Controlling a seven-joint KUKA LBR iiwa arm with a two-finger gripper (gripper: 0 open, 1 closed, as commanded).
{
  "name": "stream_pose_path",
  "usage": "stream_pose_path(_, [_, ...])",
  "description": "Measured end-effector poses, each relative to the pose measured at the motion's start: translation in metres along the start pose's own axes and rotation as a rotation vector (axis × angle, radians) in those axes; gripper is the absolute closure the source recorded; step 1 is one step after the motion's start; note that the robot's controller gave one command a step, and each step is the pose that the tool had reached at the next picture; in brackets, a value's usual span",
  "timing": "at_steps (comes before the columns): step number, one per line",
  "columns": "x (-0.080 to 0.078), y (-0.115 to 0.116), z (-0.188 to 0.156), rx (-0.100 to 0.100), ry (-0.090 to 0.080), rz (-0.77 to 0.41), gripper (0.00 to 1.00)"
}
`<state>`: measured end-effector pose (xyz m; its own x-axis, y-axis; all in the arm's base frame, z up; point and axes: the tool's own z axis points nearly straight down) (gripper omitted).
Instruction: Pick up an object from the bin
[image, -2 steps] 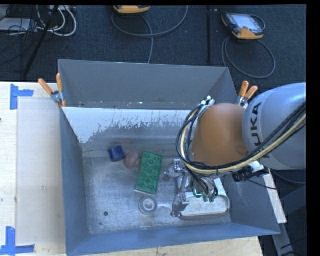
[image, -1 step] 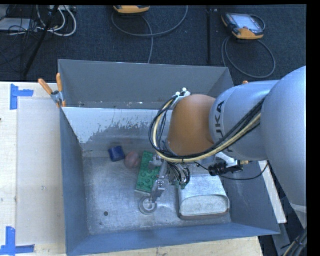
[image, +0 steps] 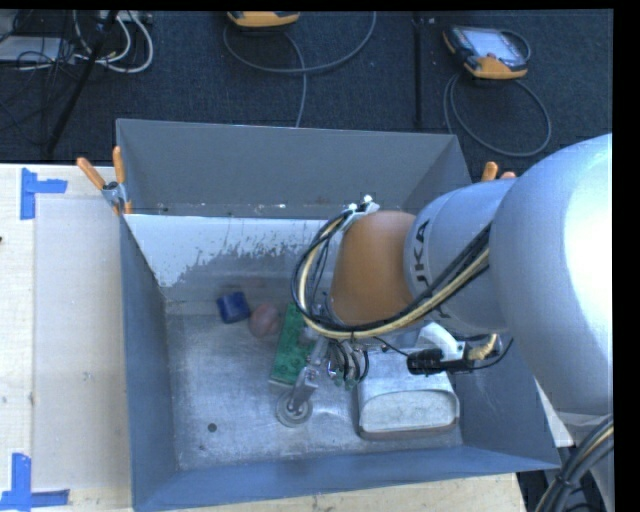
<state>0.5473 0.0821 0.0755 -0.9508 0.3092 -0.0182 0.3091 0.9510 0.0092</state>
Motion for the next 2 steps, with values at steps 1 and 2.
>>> stream_pose_path(1, [0.000,0.000,-0.001,0.000,0.002,0.001,1.00])
stream_pose_path(2, [0.040,0.010,-0.165,0.005,0.013,-0.171,1.00])
